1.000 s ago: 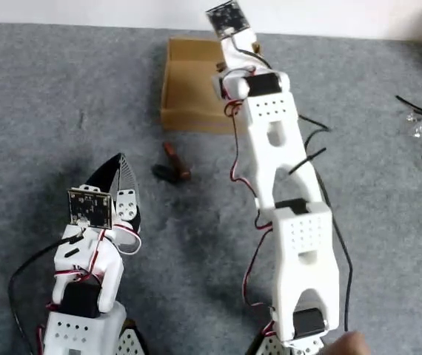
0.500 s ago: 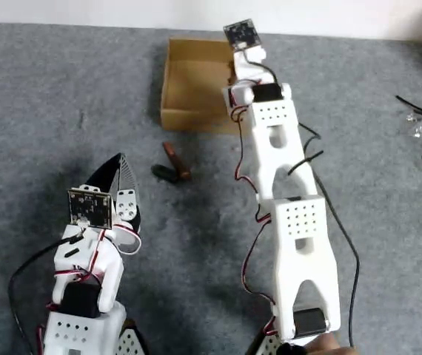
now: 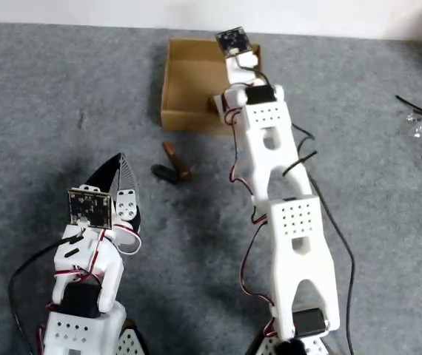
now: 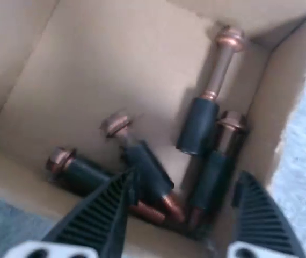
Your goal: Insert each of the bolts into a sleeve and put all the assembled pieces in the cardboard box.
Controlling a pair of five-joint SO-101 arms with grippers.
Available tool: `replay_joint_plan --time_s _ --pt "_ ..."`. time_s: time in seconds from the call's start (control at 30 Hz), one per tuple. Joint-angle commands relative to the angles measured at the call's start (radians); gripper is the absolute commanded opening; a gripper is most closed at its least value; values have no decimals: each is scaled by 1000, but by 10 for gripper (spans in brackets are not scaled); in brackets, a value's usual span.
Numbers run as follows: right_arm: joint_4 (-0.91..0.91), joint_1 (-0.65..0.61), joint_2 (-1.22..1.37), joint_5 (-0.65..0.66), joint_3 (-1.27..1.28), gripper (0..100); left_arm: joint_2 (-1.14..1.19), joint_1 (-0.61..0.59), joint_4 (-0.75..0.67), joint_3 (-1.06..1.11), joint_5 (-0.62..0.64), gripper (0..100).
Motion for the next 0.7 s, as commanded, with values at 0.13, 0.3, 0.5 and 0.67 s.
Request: replay_joint_plan --time_s 0.13,0.3,0.5,0.67 --pt "191 21 -50 -26 -170 292 2 18 -20 21 -8 7" --pt "377 18 -42 -124 -479 292 2 18 -20 21 -8 7" --pt "615 -62 -65 -123 -725 292 2 18 -20 21 -8 7" --pt "636 -111 -88 -129 -670 292 2 18 -20 21 -8 7"
